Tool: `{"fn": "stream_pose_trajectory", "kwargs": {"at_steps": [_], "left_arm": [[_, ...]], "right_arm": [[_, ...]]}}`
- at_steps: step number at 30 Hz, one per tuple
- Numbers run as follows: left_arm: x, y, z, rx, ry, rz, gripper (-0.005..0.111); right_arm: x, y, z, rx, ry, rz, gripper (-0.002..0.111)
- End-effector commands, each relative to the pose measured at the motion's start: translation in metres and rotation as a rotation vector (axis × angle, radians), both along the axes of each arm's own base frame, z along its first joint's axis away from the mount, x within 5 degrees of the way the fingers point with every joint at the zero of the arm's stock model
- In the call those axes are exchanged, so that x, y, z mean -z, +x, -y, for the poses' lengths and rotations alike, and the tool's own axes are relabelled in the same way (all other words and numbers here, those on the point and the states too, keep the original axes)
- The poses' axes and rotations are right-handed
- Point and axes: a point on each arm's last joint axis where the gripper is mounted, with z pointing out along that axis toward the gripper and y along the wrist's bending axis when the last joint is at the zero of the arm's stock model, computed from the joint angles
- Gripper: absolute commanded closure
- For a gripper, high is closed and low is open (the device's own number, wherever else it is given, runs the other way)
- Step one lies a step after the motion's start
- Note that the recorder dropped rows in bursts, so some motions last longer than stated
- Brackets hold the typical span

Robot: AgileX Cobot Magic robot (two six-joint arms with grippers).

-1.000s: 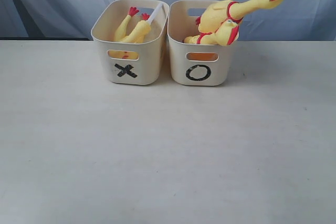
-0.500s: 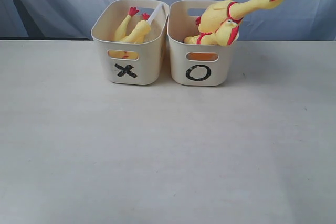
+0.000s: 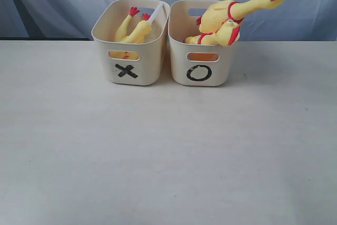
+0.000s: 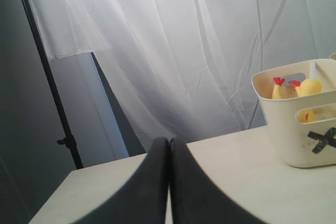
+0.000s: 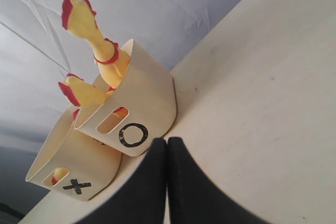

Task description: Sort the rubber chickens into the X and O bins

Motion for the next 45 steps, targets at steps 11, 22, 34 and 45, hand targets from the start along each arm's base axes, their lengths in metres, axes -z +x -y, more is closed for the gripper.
{"fn": "stream_pose_trajectory", "kwargs": {"at_steps": [11,22,34,45], "left_arm": [[0.012,0.0,-0.006,-0.095,-0.064,-0.115,0.107],[0.012,0.0,-0.006,-0.095,-0.064,-0.114,0.107],[0.019,0.0,-0.007,-0.104,-0.061,-0.19,0.107],[0.019,0.0,-0.007,-0.104,-0.061,-0.194,0.107]], "right_arm": [[0.001,-0.001,-0.002,-0.04,-0.004,-0.005,0.109],[0.001,0.0,-0.002,-0.04,-0.004,-0.002,0.109],[0.001,0.0,-0.002,-0.04,-0.008,0.003,0.109],[0.0,0.0,-0.002,-0.077,-0.214,0.033,0.109]]}}
